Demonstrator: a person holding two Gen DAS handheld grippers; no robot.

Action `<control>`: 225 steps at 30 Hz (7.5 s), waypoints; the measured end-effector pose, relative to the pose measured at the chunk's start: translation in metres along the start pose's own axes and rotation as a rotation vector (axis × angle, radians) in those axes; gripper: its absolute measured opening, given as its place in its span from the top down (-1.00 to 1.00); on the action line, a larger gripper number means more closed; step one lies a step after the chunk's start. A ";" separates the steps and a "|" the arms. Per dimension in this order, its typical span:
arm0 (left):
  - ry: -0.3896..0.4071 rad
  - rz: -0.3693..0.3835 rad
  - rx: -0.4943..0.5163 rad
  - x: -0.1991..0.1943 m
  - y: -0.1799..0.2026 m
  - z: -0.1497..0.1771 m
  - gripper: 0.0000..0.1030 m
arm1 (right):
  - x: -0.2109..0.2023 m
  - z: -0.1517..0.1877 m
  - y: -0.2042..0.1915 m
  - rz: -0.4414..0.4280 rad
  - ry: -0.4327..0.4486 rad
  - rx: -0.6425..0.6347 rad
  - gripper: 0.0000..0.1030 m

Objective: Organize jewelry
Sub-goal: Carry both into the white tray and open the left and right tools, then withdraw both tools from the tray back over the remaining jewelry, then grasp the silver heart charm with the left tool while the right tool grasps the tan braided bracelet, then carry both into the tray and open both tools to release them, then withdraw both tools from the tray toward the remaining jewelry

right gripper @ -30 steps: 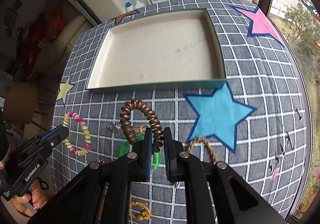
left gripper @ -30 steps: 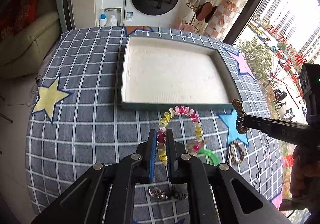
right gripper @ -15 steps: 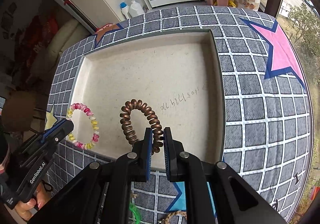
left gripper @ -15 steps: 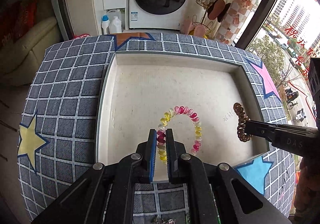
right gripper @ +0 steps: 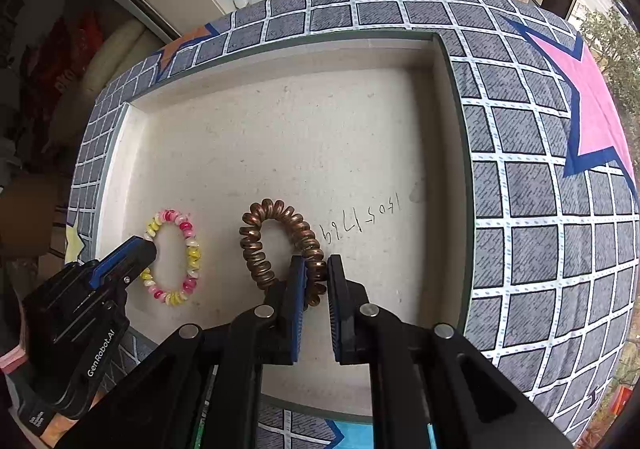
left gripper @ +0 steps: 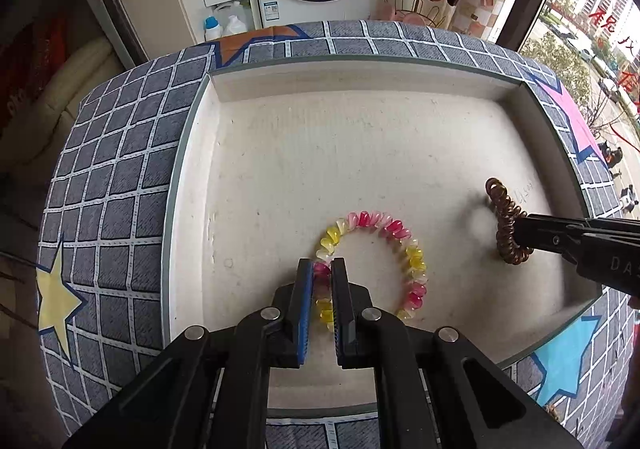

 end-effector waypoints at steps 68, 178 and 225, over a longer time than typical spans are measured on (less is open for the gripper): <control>-0.081 -0.026 -0.020 -0.092 -0.088 0.207 -1.00 | -0.067 0.202 -0.021 -0.042 -0.069 0.117 -1.00; 0.089 0.061 -0.080 -0.032 -0.009 -0.019 0.16 | -0.036 -0.022 0.014 0.006 0.093 0.022 0.86; 0.093 -0.045 -0.045 -0.050 -0.015 0.005 -1.00 | -0.063 0.003 -0.001 -0.059 0.131 0.027 -0.61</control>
Point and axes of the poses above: each gripper's, at about its wrist camera, not at the fingertips, and x roughly the way its jaws point, y to its right, z to its underside, the point moved 8 cm from there along x, roughly the way its jaws point, and after that the axes turned 7 degrees about -x, right-handed, at the moved point
